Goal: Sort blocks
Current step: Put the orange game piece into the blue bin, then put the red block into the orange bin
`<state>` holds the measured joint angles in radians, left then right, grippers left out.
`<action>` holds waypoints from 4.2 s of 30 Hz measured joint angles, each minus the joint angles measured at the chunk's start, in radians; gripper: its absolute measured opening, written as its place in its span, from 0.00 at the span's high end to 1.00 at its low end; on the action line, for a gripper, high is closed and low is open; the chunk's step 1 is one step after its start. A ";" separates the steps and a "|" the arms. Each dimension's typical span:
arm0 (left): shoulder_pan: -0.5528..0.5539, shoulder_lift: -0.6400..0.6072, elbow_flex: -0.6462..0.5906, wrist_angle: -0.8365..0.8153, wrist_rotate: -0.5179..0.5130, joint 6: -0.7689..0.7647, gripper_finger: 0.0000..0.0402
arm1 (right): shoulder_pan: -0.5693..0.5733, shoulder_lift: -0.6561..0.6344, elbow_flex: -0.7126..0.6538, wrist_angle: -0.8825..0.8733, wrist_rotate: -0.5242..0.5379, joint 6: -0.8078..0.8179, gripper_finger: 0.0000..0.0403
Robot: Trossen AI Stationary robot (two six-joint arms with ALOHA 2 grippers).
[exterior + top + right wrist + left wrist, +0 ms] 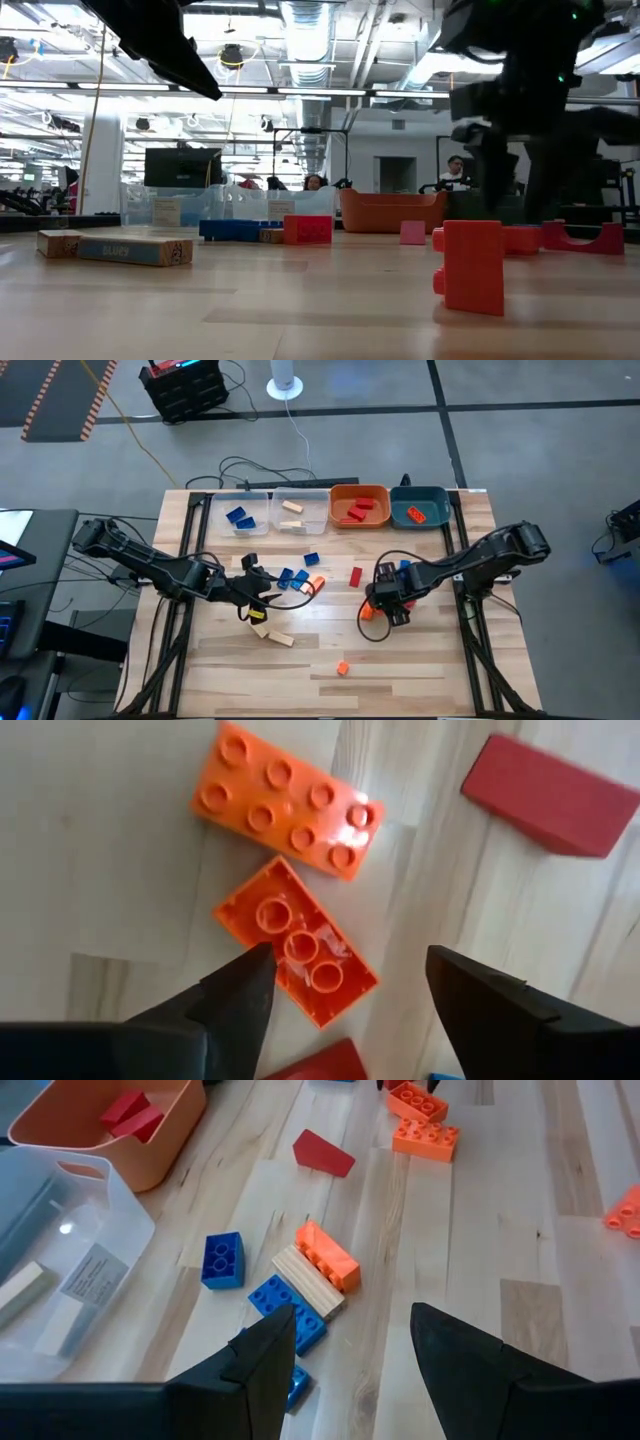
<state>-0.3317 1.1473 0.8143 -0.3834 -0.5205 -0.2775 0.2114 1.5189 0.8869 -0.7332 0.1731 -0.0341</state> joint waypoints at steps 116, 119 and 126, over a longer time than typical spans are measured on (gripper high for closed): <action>-0.002 0.000 0.001 -0.115 0.001 -0.040 0.52 | -1.110 0.141 0.170 0.004 0.162 -0.099 0.45; -0.002 0.000 0.001 -0.116 0.001 -0.041 0.52 | -1.095 0.072 0.170 -0.011 0.163 -0.104 0.45; -0.002 0.000 0.000 -0.116 0.001 -0.048 0.52 | -0.926 -0.152 0.171 -0.107 0.072 -0.100 0.45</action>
<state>-0.3336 1.1470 0.8146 -0.4992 -0.5198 -0.3260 -0.7144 1.3667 1.0580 -0.8400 0.2452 -0.1340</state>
